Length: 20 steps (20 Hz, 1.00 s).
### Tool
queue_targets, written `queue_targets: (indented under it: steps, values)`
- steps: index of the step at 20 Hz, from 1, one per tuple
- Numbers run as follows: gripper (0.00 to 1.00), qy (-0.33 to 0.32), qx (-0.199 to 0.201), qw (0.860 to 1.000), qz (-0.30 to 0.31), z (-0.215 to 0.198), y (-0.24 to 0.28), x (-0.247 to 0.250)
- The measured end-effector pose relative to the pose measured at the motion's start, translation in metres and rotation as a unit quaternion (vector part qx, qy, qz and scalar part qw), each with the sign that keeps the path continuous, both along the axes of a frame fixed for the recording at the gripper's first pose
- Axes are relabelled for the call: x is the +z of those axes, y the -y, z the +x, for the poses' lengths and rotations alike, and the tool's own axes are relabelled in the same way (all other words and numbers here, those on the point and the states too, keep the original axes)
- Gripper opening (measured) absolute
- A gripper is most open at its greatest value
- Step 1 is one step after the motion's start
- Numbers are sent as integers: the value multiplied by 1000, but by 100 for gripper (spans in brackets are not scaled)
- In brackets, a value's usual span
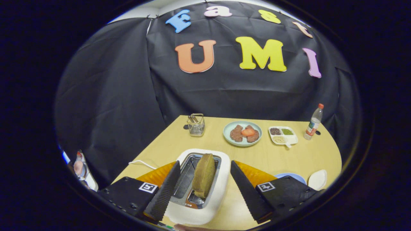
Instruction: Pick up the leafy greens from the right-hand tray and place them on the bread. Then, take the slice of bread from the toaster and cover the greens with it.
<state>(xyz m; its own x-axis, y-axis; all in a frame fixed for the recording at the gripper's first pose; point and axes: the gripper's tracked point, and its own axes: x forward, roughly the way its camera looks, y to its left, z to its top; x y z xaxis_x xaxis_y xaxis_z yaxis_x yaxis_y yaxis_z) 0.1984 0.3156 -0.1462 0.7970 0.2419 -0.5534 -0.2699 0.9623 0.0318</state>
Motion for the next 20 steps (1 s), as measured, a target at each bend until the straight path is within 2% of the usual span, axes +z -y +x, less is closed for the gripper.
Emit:
queue_targets:
  steps: [2,4,7,12,13,14,17,20]
  values:
    - [87,-7,-19,1000,-14,5,0,-8]
    - [66,-16,-24,999,-20,9,-1,-14]
    - [58,-12,-26,999,-34,11,-1,-12]
    - [16,-30,-25,997,-62,1,-2,-14]
    - [16,-31,-27,997,-64,-1,-1,-9]
    - [8,-28,-27,997,-65,-3,-2,-4]
    - [8,-2,-23,997,-70,-8,-4,19]
    - [8,19,-26,999,-43,-17,-8,54]
